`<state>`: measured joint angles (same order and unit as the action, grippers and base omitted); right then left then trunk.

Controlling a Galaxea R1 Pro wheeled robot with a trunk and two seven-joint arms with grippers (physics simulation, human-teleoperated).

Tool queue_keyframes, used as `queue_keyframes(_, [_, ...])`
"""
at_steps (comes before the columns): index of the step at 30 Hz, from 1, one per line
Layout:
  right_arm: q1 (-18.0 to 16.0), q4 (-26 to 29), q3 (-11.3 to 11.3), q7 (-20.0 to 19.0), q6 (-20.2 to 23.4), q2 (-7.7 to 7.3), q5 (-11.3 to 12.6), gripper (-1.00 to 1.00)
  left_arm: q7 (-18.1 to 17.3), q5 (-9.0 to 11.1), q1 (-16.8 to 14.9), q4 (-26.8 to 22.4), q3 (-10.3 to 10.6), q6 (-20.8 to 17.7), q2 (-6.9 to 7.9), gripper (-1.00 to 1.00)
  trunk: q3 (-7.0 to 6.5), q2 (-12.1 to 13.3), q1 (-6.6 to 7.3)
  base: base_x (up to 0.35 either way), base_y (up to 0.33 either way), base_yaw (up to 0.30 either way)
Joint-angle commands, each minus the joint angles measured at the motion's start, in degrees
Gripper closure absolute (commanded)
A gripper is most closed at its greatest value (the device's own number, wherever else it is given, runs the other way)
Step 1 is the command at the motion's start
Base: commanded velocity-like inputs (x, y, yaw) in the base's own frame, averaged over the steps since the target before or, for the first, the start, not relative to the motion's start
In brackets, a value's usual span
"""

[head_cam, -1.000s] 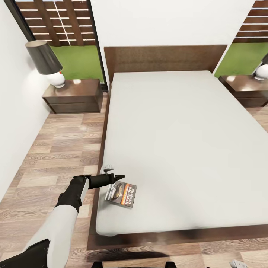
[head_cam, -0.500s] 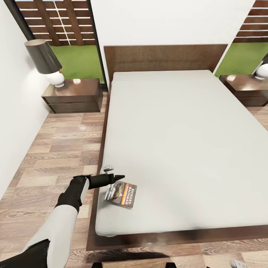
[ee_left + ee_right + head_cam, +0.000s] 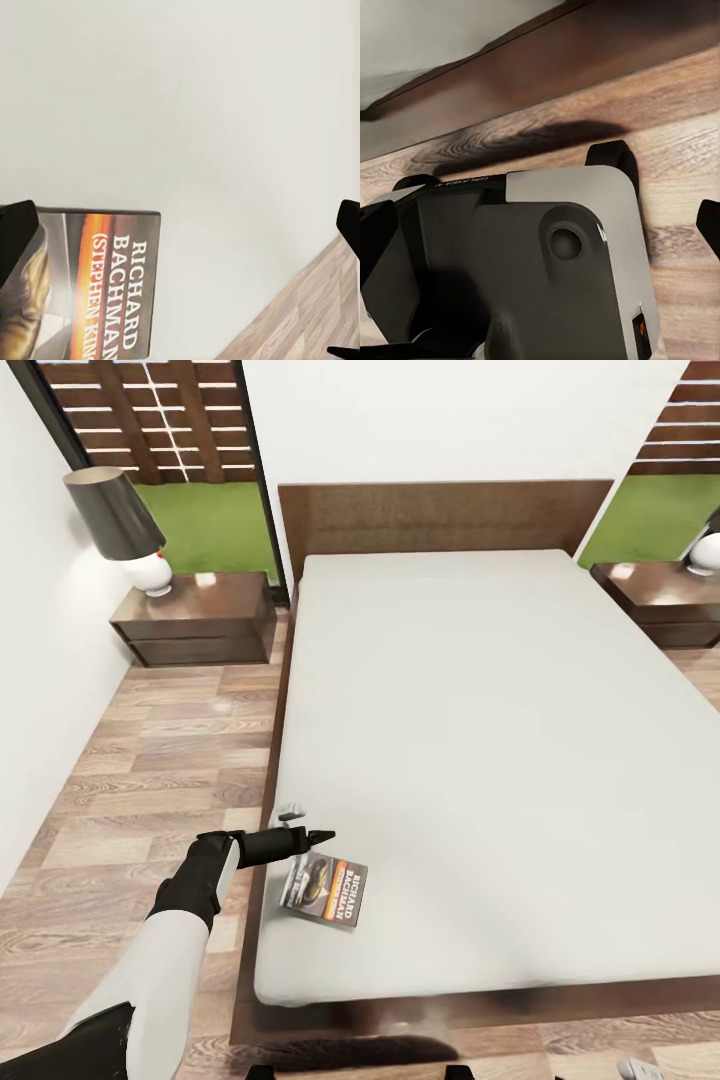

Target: In the bedroom, move the book from the bed onto either nightstand, and place the two sandals side by side next to the bed.

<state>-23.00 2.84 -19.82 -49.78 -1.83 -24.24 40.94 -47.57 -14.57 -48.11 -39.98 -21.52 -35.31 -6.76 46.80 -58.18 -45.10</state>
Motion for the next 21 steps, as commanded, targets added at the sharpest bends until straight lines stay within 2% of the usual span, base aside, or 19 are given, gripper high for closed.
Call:
queue_keyframes(1, [-0.03,-0.03,-0.48,-0.15,-0.19,-0.02,0.37,-1.0,-0.48,-0.54,-0.05,-0.08,-0.44,-0.38,-0.1,-1.0,0.04,-0.03,-0.01,0.056,0.0,0.0])
queue_keyframes(12, [-0.03,-0.03,-0.48,-0.15,-0.27,-0.02,0.37,-1.0,-0.4,-0.54,-0.05,0.1,-0.42,-0.34,-0.2,-1.0,0.04,-0.03,-0.01,0.008,0.0,0.0])
queue_keyframes(16, [-0.03,-0.03,-0.48,-0.15,-0.28,-0.02,0.38,-1.0,0.55,-0.7,-0.22,-0.25,0.18,-0.5,-1.33,-1.0,0.04,-0.03,-0.01,0.0,0.0,0.0])
queue_keyframes(18, [-0.03,-0.03,-0.48,-0.15,-0.28,-0.02,0.38,-1.0,2.93,-0.66,-2.31,-0.4,0.27,-1.03,-2.26,-1.0,0.04,-0.03,-0.01,0.0,0.0,0.0])
queue_keyframes(19, [-0.03,-0.03,-0.48,-0.15,-0.28,-0.02,0.37,-1.0,8.05,-0.59,-6.72,-0.07,0.48,-3.32,-3.23,-1.0,0.04,-0.03,-0.01,0.0,0.0,0.0])
queue_keyframes(21, [-0.03,-0.03,-0.48,-0.15,-0.28,-0.02,0.37,-1.0,10.5,-0.57,-8.36,0.23,0.81,-5.44,-3.23,-1.0,0.04,-0.03,-0.01,0.0,0.0,0.0])
